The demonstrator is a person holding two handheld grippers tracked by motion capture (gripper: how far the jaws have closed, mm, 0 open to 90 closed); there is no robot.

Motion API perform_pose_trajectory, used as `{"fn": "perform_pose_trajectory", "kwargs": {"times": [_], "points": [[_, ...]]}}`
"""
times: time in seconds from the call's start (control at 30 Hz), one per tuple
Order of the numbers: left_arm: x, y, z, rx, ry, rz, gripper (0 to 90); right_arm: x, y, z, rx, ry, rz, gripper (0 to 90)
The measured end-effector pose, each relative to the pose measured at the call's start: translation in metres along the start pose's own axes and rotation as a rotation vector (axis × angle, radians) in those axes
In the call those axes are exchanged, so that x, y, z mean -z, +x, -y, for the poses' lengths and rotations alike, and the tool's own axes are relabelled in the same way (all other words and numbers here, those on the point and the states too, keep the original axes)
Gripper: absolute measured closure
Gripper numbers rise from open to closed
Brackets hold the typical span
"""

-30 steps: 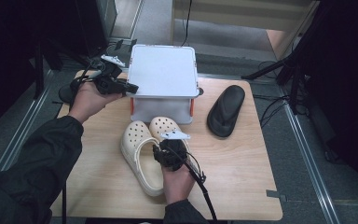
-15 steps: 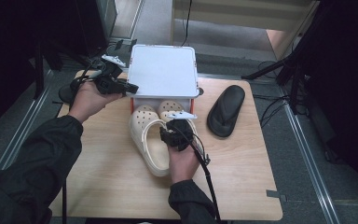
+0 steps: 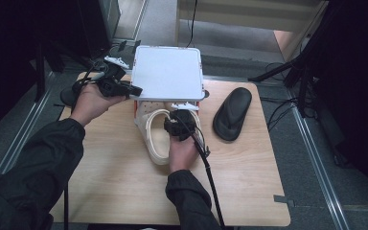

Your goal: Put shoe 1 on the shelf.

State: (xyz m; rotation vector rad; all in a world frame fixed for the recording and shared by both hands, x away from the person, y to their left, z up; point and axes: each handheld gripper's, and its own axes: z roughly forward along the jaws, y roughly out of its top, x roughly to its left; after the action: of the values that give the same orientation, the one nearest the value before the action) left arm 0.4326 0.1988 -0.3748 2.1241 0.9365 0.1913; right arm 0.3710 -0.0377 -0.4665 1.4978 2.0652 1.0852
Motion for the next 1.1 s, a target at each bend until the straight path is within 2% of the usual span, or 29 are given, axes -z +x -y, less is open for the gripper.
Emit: {"fn": "perform_pose_trajectory", "kwargs": {"times": [0.07,0.2,0.37,0.5,0.67,0.93,1.1], "points": [[0.0,0.0,0.0,0.002,-0.003,0.004,90.0,-0.004,-0.003,-0.002,-0.009,0.005,0.007,66.8],[-0.001,-0.001,0.0,0.002,-0.004,0.002,90.0,-0.009,0.001,-0.003,0.007,-0.003,0.023,66.7],[0.0,0.001,0.0,0.002,-0.004,0.003,90.0,-0.018,0.001,-0.001,-0.024,0.018,0.015,66.7],[0.0,0.0,0.0,0.003,-0.004,0.005,90.0,-0.023,0.002,-0.001,-0.014,0.001,0.04,66.6],[0.0,0.001,0.0,0.001,-0.004,0.004,90.0,-0.028,-0.001,0.0,-0.035,-0.001,0.036,66.5],[0.0,0.0,0.001,0.003,-0.003,0.006,90.0,-0.031,0.0,0.001,-0.017,-0.016,0.044,65.8],[0.0,0.0,0.001,0.004,-0.005,0.007,90.0,-0.032,-0.001,0.001,-0.015,-0.024,0.034,65.5]]}}
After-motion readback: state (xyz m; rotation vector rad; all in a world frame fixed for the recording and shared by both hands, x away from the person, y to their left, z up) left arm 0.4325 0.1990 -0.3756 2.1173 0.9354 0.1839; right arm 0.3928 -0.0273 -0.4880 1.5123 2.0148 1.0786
